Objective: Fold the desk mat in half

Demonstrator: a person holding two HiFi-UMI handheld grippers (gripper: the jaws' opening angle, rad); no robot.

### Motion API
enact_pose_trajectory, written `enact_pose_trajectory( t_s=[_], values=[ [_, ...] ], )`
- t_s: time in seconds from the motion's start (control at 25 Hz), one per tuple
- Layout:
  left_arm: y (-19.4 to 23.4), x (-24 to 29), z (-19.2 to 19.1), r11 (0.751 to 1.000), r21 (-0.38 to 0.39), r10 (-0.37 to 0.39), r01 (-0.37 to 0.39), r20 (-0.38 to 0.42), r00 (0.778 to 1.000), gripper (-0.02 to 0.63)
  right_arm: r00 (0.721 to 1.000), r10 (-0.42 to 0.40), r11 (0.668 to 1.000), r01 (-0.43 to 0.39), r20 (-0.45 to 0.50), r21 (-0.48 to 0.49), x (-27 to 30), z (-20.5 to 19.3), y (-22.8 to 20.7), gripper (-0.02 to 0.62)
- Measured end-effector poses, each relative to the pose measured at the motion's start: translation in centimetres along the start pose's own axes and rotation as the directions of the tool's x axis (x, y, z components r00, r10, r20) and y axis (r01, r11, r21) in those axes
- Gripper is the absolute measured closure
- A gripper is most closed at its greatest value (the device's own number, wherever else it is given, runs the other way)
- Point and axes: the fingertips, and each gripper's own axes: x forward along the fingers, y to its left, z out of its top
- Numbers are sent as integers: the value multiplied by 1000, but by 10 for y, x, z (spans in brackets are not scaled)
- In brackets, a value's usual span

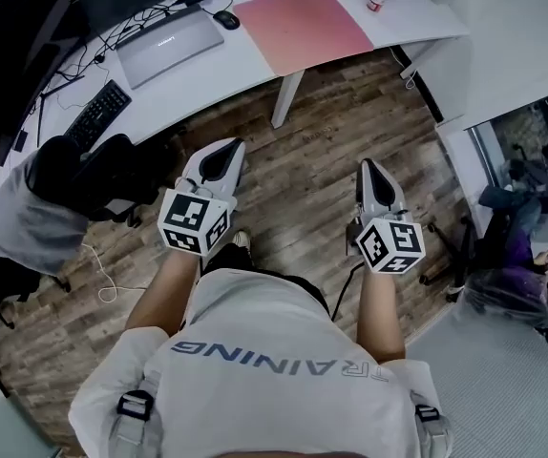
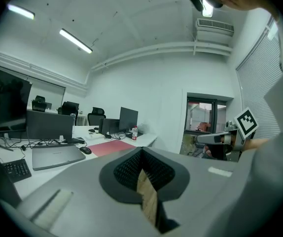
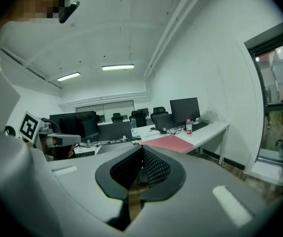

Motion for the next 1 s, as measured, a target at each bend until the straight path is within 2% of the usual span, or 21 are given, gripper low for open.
enact_pose_trajectory(
  t_s=[0.2,0.44,0.72,1.0],
  values=[
    [31,22,15,999,0,-35,35,-7,999,606,1000,-3,1000,3,11,-14,40,16,16,581],
    [59,44,28,1000,-15,-21,21,11,1000,606,1000,16,999,-16,11,-34,81,30,16,581],
    [79,81,43,999,-24,40,-39,34,999,606,996,90,995,-88,23,-42,138,44,-4,581],
    [84,146,64,992,-32,119,-119,19,993,606,983,180,983,-178,33,-40,202,74,-53,581]
  ],
)
